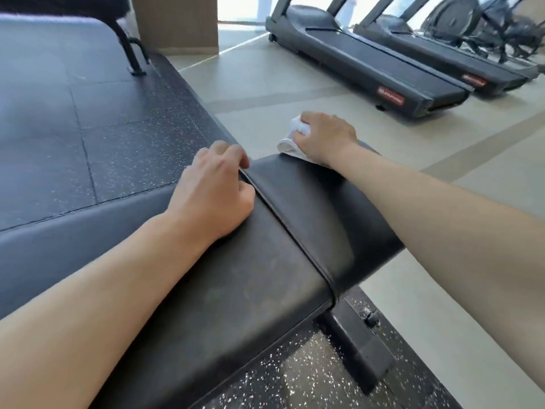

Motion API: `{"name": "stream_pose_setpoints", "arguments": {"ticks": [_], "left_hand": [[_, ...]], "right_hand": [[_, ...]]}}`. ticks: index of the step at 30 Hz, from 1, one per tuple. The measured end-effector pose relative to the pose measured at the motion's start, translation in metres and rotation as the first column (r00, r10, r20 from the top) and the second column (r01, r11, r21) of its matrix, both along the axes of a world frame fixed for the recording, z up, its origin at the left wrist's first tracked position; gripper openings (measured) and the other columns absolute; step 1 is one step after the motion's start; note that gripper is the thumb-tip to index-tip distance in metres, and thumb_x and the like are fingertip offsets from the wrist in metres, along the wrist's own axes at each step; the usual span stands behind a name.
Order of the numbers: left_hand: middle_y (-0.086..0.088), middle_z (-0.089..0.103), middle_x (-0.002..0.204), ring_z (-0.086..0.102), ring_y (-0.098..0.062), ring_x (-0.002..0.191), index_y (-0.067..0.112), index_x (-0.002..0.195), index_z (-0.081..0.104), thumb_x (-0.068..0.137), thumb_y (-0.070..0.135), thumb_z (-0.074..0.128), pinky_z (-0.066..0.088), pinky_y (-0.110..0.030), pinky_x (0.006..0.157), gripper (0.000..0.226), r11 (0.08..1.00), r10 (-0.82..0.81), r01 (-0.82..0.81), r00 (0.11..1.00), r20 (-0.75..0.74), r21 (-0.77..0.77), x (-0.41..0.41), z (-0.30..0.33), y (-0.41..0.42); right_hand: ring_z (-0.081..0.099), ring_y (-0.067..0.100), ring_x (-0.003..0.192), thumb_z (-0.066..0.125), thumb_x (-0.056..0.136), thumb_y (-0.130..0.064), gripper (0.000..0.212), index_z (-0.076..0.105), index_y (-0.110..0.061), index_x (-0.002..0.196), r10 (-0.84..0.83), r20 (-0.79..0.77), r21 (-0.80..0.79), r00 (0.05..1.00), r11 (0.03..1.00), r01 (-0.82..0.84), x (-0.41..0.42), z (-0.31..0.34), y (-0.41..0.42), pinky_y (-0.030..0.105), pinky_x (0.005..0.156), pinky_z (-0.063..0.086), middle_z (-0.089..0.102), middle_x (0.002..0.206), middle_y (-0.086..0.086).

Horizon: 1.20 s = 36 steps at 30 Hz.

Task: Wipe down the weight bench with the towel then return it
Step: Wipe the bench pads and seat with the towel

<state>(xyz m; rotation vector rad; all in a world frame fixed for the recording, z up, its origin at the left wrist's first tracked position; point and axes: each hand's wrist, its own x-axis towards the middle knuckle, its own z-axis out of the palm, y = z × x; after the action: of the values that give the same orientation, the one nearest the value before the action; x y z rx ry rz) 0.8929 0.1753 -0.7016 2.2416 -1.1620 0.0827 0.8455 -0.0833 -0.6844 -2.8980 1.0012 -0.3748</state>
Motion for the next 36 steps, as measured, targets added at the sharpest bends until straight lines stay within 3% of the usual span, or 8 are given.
{"name": "stream_pose_setpoints", "arguments": {"ticks": [8, 13, 16, 19, 22, 26, 33, 36], "left_hand": [[-0.004, 0.067, 0.131, 0.059, -0.028, 0.123, 0.019, 0.129, 0.066, 0.096, 0.021, 0.054, 0.045, -0.040, 0.101, 0.036, 0.977, 0.195, -0.196, 0.981, 0.027, 0.084, -0.007, -0.003, -0.003], [-0.003, 0.068, 0.130, 0.060, -0.027, 0.121, 0.018, 0.128, 0.067, 0.096, 0.021, 0.055, 0.045, -0.039, 0.102, 0.035, 0.971, 0.213, -0.215, 0.977, 0.032, 0.108, -0.017, 0.004, -0.001], [0.001, 0.068, 0.130, 0.059, -0.023, 0.122, 0.021, 0.128, 0.066, 0.096, 0.023, 0.053, 0.043, -0.034, 0.099, 0.034, 0.961, 0.247, -0.245, 0.969, 0.002, 0.127, -0.023, 0.009, -0.001], [0.002, 0.067, 0.129, 0.058, -0.022, 0.120, 0.023, 0.126, 0.065, 0.096, 0.023, 0.052, 0.045, -0.037, 0.099, 0.033, 0.955, 0.270, -0.264, 0.963, -0.025, 0.133, -0.028, 0.013, -0.002], [0.004, 0.067, 0.125, 0.058, -0.021, 0.118, 0.025, 0.124, 0.066, 0.095, 0.022, 0.053, 0.044, -0.034, 0.095, 0.032, 0.955, 0.272, -0.265, 0.962, -0.037, 0.134, -0.025, 0.012, -0.004], [0.007, 0.069, 0.122, 0.059, -0.017, 0.115, 0.027, 0.121, 0.068, 0.094, 0.018, 0.053, 0.039, -0.028, 0.091, 0.032, 0.961, 0.269, -0.263, 0.961, -0.063, 0.086, -0.014, 0.006, -0.003], [0.008, 0.074, 0.104, 0.064, -0.019, 0.106, 0.030, 0.099, 0.075, 0.081, 0.016, 0.044, 0.052, -0.038, 0.097, 0.039, 0.935, 0.344, -0.354, 0.919, -0.193, -0.021, -0.002, 0.001, -0.007], [0.010, 0.075, 0.100, 0.065, -0.019, 0.105, 0.036, 0.088, 0.074, 0.066, 0.020, 0.037, 0.053, -0.039, 0.097, 0.046, 0.929, 0.345, -0.369, 0.896, -0.280, -0.037, -0.005, 0.010, -0.007]], "right_hand": [[0.062, 0.029, 0.090, 0.049, 0.100, -0.048, 0.034, 0.049, -0.030, 0.129, 0.483, 0.081, 0.061, 0.872, 0.871, -0.488, -0.101, 0.003, 0.108, 0.035, 0.072, 0.032, 0.066, 0.089, -0.002], [0.057, 0.018, 0.064, 0.056, 0.096, -0.051, 0.023, 0.053, -0.033, 0.109, 0.615, 0.141, 0.130, 0.776, 0.766, -0.630, -0.192, 0.008, 0.092, 0.036, 0.060, 0.047, 0.060, 0.072, -0.007], [0.051, 0.018, 0.061, 0.058, 0.093, -0.048, 0.021, 0.043, -0.038, 0.104, 0.565, 0.156, 0.123, 0.810, 0.803, -0.583, -0.197, 0.005, 0.056, 0.034, 0.061, 0.041, 0.047, 0.060, -0.013], [0.066, 0.029, 0.090, 0.053, 0.098, -0.047, 0.027, 0.047, -0.040, 0.123, 0.490, 0.131, 0.139, 0.862, 0.851, -0.506, -0.165, 0.009, 0.024, 0.033, 0.075, 0.037, 0.055, 0.079, -0.013], [0.057, 0.027, 0.125, 0.042, 0.106, -0.041, 0.041, 0.043, -0.025, 0.143, 0.451, 0.023, 0.079, 0.892, 0.889, -0.451, -0.119, 0.015, 0.006, 0.024, 0.081, 0.023, 0.060, 0.116, -0.003], [0.061, 0.037, 0.112, 0.041, 0.101, -0.046, 0.038, 0.047, -0.024, 0.133, 0.400, 0.065, 0.042, 0.914, 0.914, -0.403, -0.056, 0.003, 0.009, 0.036, 0.079, 0.033, 0.069, 0.118, 0.012], [0.062, 0.037, 0.105, 0.045, 0.100, -0.043, 0.026, 0.052, -0.022, 0.112, 0.398, 0.088, -0.011, 0.913, 0.917, -0.399, -0.006, -0.002, 0.048, 0.036, 0.074, 0.031, 0.070, 0.111, 0.011], [0.065, 0.034, 0.103, 0.048, 0.099, -0.044, 0.034, 0.053, -0.023, 0.126, 0.488, 0.055, 0.022, 0.871, 0.871, -0.490, -0.038, 0.004, 0.083, 0.035, 0.073, 0.033, 0.068, 0.117, 0.005]]}}
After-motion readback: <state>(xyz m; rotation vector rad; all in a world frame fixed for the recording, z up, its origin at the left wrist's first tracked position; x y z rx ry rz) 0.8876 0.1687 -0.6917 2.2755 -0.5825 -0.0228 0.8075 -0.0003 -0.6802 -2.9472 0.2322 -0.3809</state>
